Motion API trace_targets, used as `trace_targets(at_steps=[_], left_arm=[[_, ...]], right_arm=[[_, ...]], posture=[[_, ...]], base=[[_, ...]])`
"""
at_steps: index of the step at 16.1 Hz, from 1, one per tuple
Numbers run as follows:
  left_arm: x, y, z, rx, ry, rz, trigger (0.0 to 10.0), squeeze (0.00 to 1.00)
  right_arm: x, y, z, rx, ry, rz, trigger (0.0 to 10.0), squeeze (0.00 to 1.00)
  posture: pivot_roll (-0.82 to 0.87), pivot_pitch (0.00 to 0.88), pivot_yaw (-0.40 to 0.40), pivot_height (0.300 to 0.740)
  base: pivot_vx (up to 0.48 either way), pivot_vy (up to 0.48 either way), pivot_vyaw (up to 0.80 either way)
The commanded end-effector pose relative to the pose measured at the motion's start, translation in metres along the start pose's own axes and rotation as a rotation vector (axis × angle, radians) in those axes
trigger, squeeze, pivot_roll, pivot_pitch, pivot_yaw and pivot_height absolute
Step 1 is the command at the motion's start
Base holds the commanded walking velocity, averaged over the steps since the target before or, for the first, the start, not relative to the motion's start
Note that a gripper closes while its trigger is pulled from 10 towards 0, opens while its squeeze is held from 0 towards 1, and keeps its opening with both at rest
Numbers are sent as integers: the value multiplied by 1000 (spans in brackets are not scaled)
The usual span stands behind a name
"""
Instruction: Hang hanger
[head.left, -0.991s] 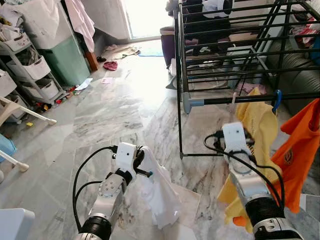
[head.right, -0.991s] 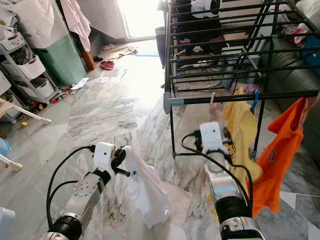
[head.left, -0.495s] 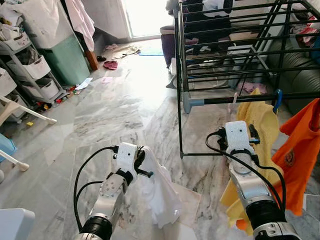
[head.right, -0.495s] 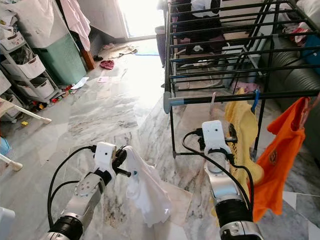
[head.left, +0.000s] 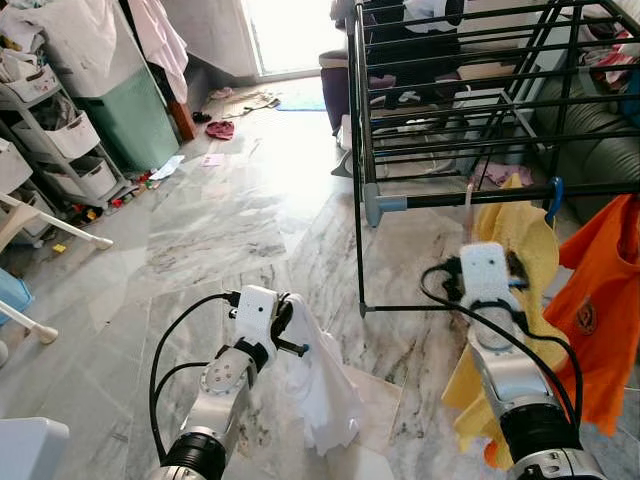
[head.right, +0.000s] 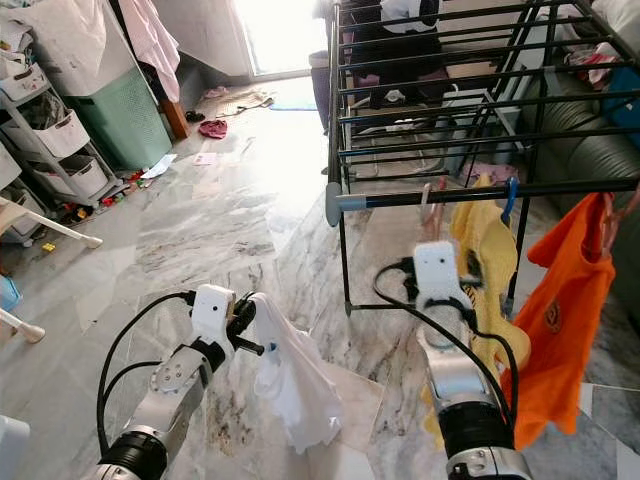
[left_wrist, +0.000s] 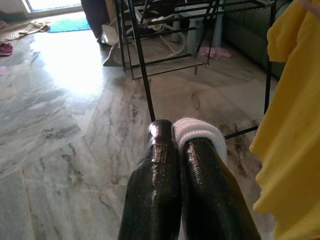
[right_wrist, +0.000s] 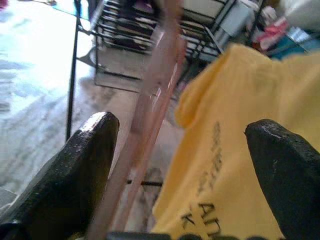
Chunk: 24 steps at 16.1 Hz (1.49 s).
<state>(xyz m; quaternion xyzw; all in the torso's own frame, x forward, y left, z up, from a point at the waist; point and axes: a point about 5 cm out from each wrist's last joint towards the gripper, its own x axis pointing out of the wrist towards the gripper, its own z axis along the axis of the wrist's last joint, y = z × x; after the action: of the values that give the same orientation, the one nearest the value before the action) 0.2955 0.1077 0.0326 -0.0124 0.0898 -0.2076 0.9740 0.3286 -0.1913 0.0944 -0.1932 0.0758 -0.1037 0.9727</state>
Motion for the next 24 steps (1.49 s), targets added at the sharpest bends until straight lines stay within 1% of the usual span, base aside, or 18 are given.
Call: trace_targets(at_steps=[1,4,6,7,8,10,11,12,14,18,20,22,24], left_arm=[[1,7,5,12,-9,21,10000,0],[0,9,5,13,-11,20,10000,0],[-2,12,5,15,-13,21,10000,0],[-2,15,6,20,-12,27,10000,0],[-3,17,5,22,-8,34,10000,0],[-4,18,5,26,-6,31,10000,0],[-3,17,5,26,-6,30,10000,0],[-2,14,5,24,-6,24,10000,0],[-1,11,6,19,-12,17,10000,0],[-2,11,3,17,-3,16,10000,0],[-2,11,3,17,1,15,10000,0],[-2,10,2,20,8,14,10000,0],[-2,10,0,21,21,13,10000,0]], right_arm=[[0,3,10,16,-30,21,10000,0],[-1,7,24,15,-92,59,10000,0],[-6,13,29,38,-96,67,10000,0],[-7,15,29,46,-84,69,10000,0],[-9,17,26,86,-48,64,10000,0],[-12,25,24,84,-1,83,10000,0],[-12,28,22,101,26,97,10000,0],[-13,32,12,114,101,94,10000,0],[-13,30,9,83,106,73,10000,0],[-12,27,2,68,137,76,10000,0],[-10,24,1,91,155,76,0,0],[-7,20,3,107,177,87,0,0],[-5,15,6,98,173,94,0,0]], posture=[[-265,0,151,740],[-263,0,149,740],[-260,0,148,740],[-260,0,148,740],[-260,0,149,740],[-261,0,147,740],[-261,0,147,740],[-260,0,145,740],[-258,0,143,740],[-259,0,143,740],[-258,0,142,740],[-257,0,140,740],[-257,0,136,740]], base=[[0,0,0],[0,0,0],[0,0,0],[0,0,0],[0,0,0],[0,0,0],[0,0,0],[0,0,0],[0,0,0],[0,0,0],[0,0,0],[0,0,0],[0,0,0]])
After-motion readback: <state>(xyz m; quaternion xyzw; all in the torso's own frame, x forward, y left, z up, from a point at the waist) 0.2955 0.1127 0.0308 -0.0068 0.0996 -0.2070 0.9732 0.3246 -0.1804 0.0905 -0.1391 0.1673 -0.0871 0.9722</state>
